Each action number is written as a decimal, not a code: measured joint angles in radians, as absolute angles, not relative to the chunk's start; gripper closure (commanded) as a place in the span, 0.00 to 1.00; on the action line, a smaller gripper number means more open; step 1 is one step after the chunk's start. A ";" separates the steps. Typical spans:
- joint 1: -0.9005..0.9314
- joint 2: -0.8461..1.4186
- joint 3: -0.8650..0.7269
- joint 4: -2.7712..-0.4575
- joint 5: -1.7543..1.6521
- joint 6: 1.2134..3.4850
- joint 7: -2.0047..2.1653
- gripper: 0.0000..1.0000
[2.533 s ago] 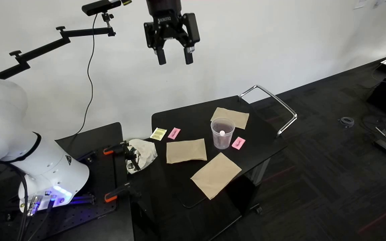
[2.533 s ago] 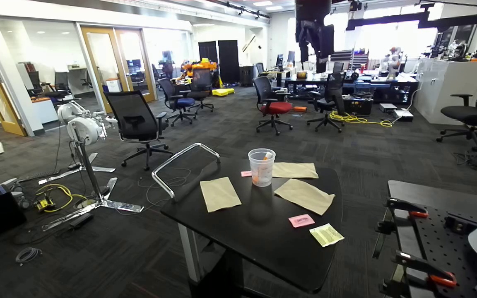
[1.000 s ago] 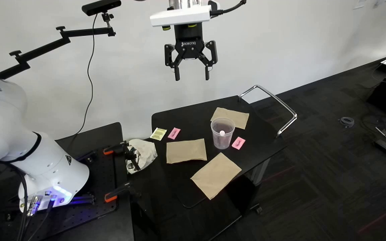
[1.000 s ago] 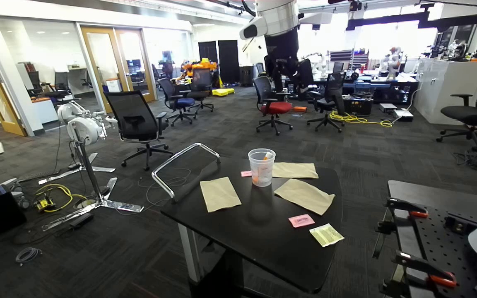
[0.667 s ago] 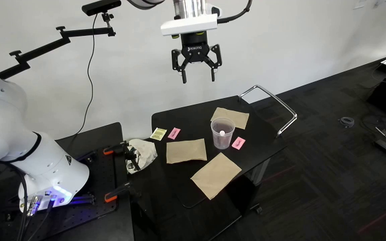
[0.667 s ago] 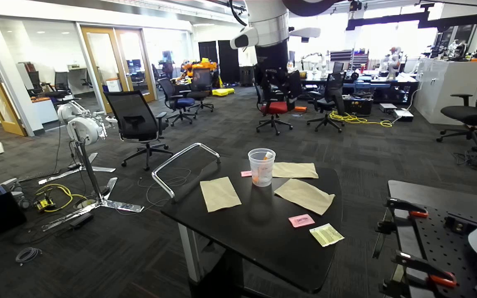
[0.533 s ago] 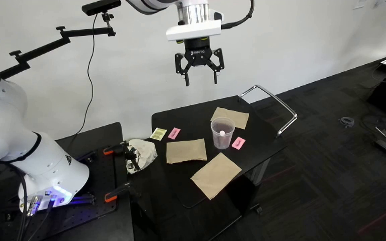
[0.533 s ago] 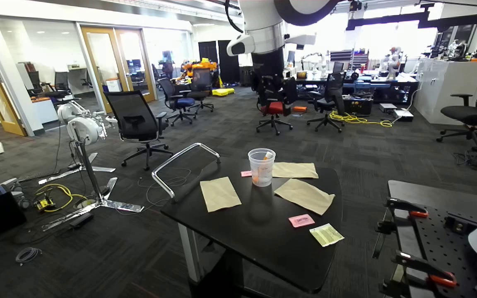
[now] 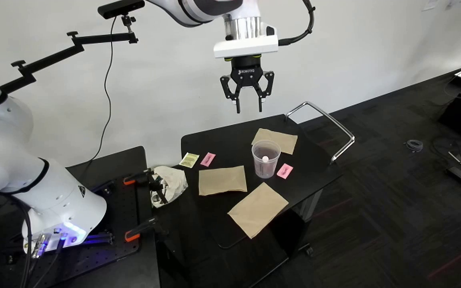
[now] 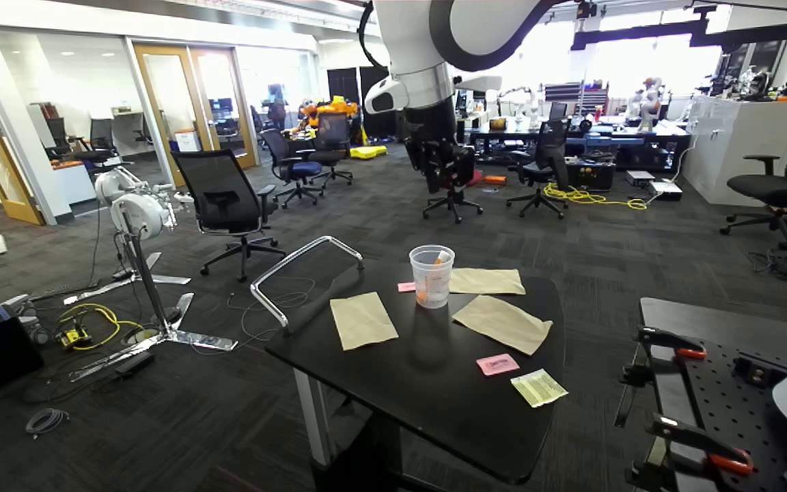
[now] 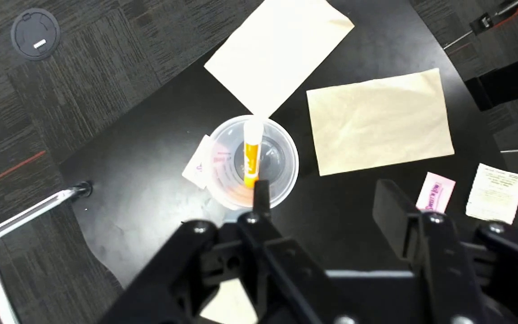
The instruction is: Take the marker out of the cup and put it on the table
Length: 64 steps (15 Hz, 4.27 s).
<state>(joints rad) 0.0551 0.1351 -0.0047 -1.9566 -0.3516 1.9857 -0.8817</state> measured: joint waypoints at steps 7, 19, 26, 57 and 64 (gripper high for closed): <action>0.038 0.178 -0.005 -1.944 -0.368 1.986 -0.920 0.46; 0.030 0.281 -0.004 -1.928 -0.369 1.996 -0.920 0.41; 0.023 0.312 -0.004 -1.895 -0.370 1.996 -0.920 0.41; -0.006 0.467 -0.004 -1.762 -0.374 2.055 -0.943 0.48; -0.007 0.483 -0.004 -1.761 -0.374 2.057 -0.945 0.51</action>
<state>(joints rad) -0.0073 0.4830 -0.0039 -1.7610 -0.3740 2.0565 -0.9446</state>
